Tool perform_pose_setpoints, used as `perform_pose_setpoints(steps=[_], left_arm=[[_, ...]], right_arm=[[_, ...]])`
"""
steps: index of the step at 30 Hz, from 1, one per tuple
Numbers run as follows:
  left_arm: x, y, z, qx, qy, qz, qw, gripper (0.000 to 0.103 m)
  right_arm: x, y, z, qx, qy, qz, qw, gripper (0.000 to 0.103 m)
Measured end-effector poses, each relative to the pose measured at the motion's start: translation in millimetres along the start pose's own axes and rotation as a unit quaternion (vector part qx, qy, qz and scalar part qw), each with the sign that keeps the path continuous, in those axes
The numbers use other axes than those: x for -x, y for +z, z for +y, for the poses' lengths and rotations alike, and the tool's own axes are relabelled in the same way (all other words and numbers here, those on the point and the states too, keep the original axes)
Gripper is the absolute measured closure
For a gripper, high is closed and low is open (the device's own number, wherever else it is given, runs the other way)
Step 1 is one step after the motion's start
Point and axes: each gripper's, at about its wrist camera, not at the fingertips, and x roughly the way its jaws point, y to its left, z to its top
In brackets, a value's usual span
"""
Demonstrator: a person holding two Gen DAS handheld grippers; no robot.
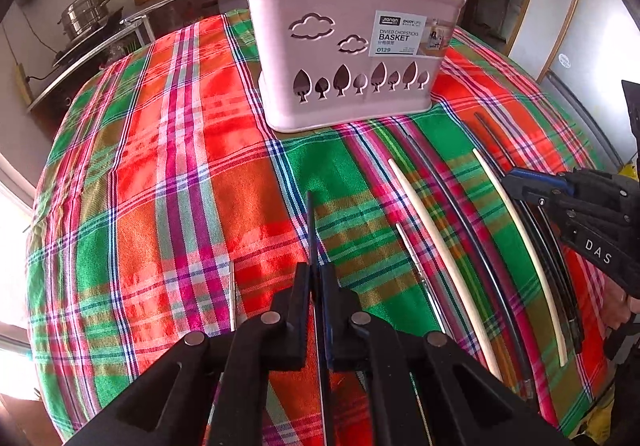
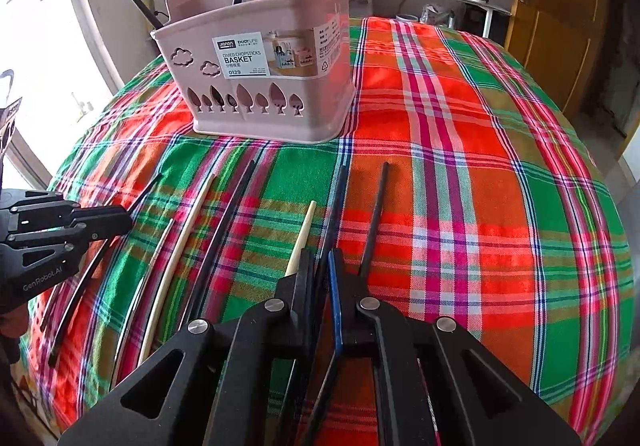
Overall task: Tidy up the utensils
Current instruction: 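Grasp a black chopstick with the left tool while the right tool grasps another and lifts, then lower the left tool's chopstick into the basket while the right tool lowers its chopstick in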
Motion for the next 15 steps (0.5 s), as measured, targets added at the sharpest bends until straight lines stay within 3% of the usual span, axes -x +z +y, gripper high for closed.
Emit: perform_pose_setpoints(steps=[7, 15], left_arm=[[34, 10, 6, 0.027, -0.028, -0.056, 0.9977, 0.099], [99, 29, 13, 0.04, -0.046, -0.137, 0.9888, 0.099]], right_arm=[[31, 9, 1, -0.003, 0.021, -0.043, 0.999, 0.097], [82, 25, 6, -0.001, 0.04, -0.106, 0.994, 0.097]])
